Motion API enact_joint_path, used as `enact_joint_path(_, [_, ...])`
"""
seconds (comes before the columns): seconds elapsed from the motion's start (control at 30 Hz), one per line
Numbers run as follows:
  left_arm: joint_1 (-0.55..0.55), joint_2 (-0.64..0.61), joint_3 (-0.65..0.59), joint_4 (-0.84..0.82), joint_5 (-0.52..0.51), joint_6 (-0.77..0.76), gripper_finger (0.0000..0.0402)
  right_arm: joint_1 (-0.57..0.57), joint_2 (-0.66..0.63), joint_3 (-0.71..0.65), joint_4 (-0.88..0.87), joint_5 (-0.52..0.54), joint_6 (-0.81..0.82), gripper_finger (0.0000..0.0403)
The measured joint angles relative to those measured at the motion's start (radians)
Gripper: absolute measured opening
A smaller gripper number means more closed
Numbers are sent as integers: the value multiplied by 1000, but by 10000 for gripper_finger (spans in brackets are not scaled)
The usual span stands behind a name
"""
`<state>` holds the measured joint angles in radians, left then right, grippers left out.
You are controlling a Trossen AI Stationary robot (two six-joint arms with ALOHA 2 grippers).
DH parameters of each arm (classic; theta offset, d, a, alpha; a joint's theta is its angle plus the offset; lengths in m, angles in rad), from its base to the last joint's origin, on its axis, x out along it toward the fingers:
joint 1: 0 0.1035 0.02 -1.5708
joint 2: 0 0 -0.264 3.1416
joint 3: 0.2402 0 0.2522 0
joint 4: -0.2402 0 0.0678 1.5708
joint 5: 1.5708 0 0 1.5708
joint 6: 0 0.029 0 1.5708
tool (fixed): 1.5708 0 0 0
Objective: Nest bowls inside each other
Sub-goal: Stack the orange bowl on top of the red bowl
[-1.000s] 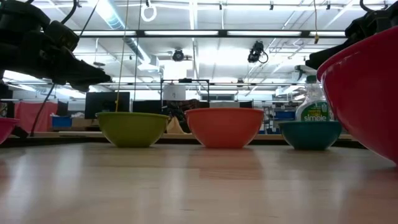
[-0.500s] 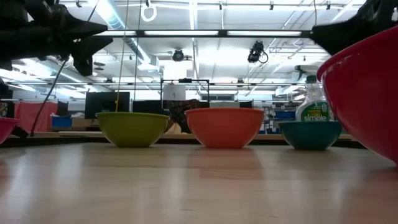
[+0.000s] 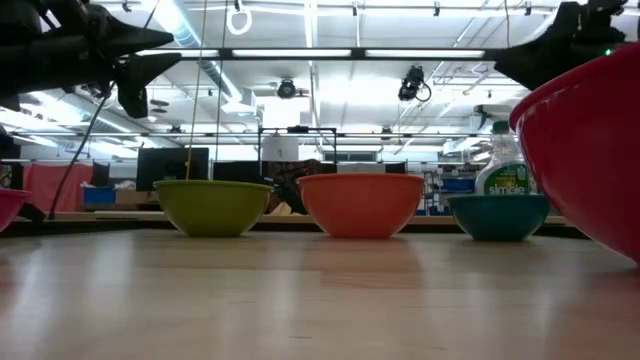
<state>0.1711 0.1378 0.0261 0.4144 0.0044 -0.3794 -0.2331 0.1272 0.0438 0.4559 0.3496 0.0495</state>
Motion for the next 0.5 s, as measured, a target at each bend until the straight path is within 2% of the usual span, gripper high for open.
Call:
enact_joint_path(0.17, [-2,0,0,2,2,0,142,-26,114,72,28,-190,32,133])
enact_joint_path(0.27, [-16,0,0,1,32,30,142,-27,201,97,132,-265,30,133])
enact_joint_path(0.37, [-42,8,0,2,51,118,142,-24,317,116,267,-301,29,133])
enact_joint_path(0.5, [-62,23,0,7,42,182,142,-2,534,208,259,-265,33,133])
